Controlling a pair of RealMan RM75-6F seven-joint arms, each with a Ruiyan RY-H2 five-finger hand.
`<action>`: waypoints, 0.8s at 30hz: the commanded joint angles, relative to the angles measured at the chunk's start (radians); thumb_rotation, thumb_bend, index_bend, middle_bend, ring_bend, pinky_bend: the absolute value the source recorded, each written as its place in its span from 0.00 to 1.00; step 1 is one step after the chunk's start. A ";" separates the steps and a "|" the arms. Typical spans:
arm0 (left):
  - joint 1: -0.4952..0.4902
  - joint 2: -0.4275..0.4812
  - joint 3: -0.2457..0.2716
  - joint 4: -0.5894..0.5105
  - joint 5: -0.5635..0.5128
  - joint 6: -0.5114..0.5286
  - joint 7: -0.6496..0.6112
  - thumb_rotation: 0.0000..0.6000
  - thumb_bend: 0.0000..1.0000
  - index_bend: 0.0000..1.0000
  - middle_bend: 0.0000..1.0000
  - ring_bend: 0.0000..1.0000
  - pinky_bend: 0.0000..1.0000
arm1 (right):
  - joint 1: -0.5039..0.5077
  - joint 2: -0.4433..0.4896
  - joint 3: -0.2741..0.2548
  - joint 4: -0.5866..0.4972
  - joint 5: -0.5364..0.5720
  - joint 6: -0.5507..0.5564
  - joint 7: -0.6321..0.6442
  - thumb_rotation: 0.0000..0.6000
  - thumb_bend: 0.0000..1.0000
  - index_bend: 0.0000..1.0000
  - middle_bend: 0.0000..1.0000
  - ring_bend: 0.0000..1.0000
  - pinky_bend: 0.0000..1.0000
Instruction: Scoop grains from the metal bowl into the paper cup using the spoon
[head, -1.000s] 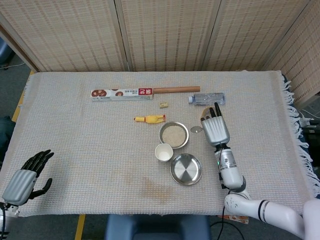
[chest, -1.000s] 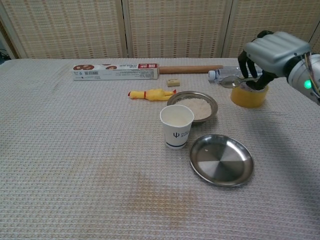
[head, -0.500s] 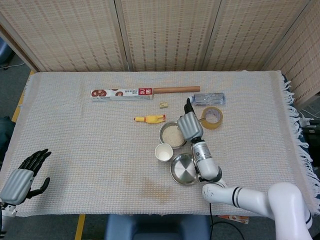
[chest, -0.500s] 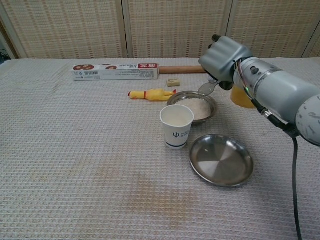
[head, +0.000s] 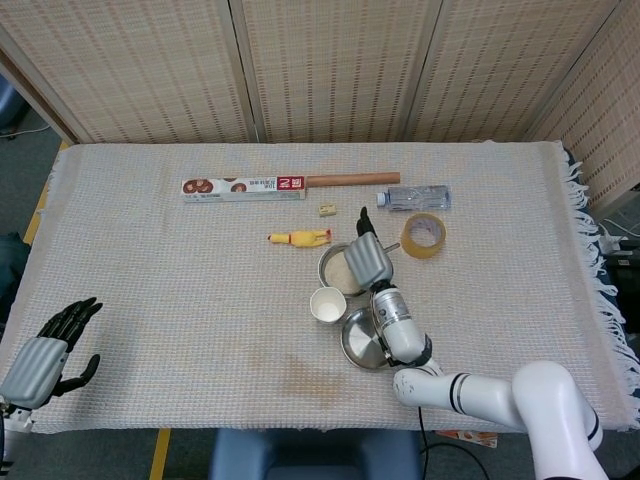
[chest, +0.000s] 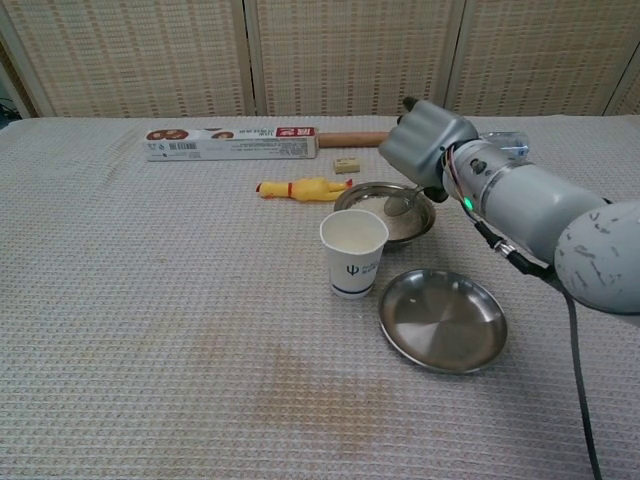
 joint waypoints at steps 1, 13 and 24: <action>-0.001 0.000 0.002 -0.001 0.004 -0.001 0.000 1.00 0.47 0.00 0.00 0.00 0.13 | 0.006 -0.008 -0.005 0.006 0.006 -0.004 0.004 1.00 0.35 0.82 0.56 0.14 0.05; 0.001 0.003 0.005 -0.004 0.010 0.004 -0.001 1.00 0.47 0.00 0.00 0.00 0.13 | 0.021 -0.027 -0.007 -0.011 0.046 -0.021 0.055 1.00 0.35 0.82 0.56 0.14 0.05; 0.001 0.002 0.006 -0.004 0.011 0.005 0.002 1.00 0.47 0.00 0.00 0.00 0.13 | 0.013 0.019 0.030 -0.104 0.161 -0.033 0.133 1.00 0.35 0.82 0.56 0.14 0.05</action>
